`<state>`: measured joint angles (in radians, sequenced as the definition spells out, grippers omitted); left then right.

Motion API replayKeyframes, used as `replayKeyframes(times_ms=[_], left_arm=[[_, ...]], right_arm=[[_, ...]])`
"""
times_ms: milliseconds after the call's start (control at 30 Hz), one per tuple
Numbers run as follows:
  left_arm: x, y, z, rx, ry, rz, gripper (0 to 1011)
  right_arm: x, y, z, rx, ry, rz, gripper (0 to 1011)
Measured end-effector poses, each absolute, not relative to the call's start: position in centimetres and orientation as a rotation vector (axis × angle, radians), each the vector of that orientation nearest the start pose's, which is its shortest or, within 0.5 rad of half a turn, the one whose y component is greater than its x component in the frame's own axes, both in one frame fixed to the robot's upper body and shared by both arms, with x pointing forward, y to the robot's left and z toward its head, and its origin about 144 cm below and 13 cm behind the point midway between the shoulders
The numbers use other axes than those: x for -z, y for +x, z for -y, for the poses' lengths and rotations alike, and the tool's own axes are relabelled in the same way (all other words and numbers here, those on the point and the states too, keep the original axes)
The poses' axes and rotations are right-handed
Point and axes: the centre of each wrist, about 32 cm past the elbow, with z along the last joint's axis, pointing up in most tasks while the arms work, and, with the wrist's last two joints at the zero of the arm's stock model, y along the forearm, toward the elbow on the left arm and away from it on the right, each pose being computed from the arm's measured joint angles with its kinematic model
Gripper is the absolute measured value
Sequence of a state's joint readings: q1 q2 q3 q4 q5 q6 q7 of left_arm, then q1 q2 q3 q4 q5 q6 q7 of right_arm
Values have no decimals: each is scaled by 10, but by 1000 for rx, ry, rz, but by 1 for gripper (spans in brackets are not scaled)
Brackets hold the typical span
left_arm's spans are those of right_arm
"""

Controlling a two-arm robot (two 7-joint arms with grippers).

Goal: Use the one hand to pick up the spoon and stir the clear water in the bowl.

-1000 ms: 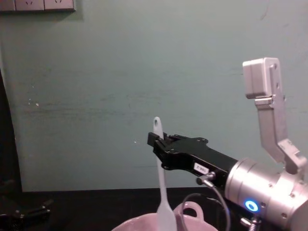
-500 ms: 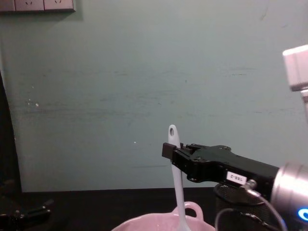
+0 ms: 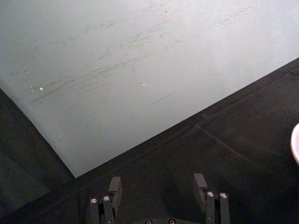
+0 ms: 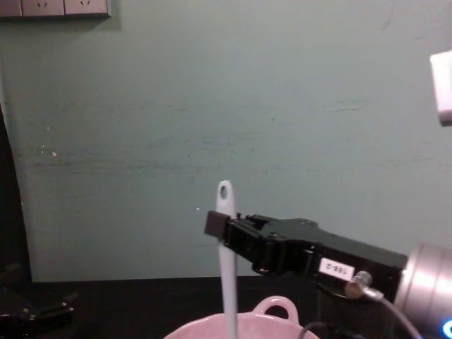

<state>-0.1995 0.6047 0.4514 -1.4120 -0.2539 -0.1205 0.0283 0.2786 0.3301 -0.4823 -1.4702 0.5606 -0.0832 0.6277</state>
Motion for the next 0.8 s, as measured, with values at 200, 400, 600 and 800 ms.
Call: replayKeyframes(times_ms=[200, 400, 600, 800], left_arm=[[-1140, 489, -310, -1248, 304, 285, 1011], [-1140, 489, -310, -1248, 305, 285, 1011], [-1140, 489, -310, -1248, 304, 285, 1011], [-1140, 489, -310, -1248, 304, 285, 1011]], right_arm=[[-1165, 515, 177, 524, 200, -57, 114], [-1153, 529, 159, 562, 251, -31, 114], [-1142, 543, 147, 625, 306, -3, 114], [-1134, 552, 144, 684, 345, 48, 114]])
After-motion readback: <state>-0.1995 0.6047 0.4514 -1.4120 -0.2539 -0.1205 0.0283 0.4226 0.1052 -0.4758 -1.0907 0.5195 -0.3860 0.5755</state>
